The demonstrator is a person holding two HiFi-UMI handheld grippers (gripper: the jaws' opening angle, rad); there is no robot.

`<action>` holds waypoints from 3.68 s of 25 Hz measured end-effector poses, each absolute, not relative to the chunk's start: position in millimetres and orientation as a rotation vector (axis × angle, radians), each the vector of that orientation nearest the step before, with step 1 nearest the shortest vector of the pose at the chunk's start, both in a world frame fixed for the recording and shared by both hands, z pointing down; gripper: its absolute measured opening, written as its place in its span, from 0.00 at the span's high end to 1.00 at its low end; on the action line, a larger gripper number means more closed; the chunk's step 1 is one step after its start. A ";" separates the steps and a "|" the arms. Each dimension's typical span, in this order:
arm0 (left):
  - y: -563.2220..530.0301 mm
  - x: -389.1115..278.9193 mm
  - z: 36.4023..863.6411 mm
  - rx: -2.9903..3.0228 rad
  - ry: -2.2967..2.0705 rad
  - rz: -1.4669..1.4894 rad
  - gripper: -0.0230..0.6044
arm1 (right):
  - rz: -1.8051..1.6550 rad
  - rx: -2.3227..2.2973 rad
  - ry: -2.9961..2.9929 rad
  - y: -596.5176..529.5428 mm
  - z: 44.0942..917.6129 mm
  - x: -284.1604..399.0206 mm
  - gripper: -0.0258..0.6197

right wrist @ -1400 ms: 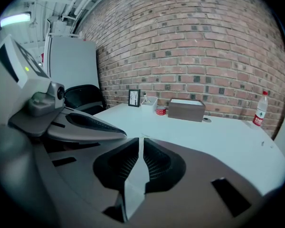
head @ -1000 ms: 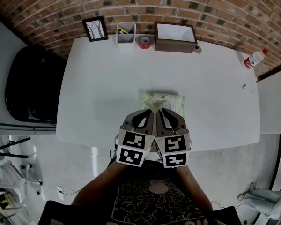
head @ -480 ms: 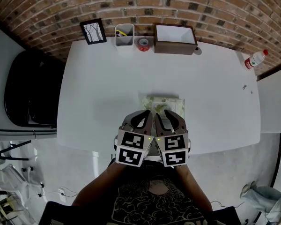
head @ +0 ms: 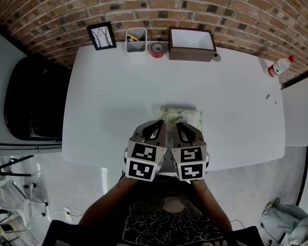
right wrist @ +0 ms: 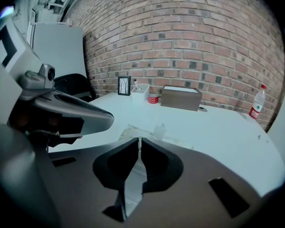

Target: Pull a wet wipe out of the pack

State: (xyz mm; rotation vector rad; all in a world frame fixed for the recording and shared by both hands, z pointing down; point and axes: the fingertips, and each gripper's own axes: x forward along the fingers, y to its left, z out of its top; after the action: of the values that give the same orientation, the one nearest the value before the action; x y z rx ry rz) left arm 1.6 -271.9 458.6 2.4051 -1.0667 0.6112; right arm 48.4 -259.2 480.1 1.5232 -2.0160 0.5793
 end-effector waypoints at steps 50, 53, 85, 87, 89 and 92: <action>-217.7 22.5 419.5 2.455 -1.167 0.524 0.94 | 0.444 1.644 -2.339 -225.4 375.1 63.1 0.93; -212.2 23.3 417.6 2.457 -1.172 0.520 0.94 | 0.427 1.643 -2.355 -220.0 368.6 62.6 0.93; -114.1 34.7 394.0 2.444 -1.354 0.427 0.94 | 0.337 1.545 -2.457 -117.6 356.1 74.0 0.93; -107.0 37.3 393.4 2.446 -1.356 0.423 0.94 | 0.337 1.538 -2.454 -110.2 357.5 75.9 0.93; -100.6 39.5 392.4 2.448 -1.357 0.420 0.94 | 0.336 1.534 -2.452 -103.4 358.3 77.7 0.93; -92.0 41.7 390.6 2.453 -1.361 0.418 0.94 | 0.337 1.523 -2.449 -94.2 360.1 79.2 0.93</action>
State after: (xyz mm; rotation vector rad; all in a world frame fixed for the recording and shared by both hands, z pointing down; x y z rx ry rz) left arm 41.7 -92.0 390.6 2.4528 -1.3611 0.4181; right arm 79.2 -94.2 360.1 1.5229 -2.4488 0.3370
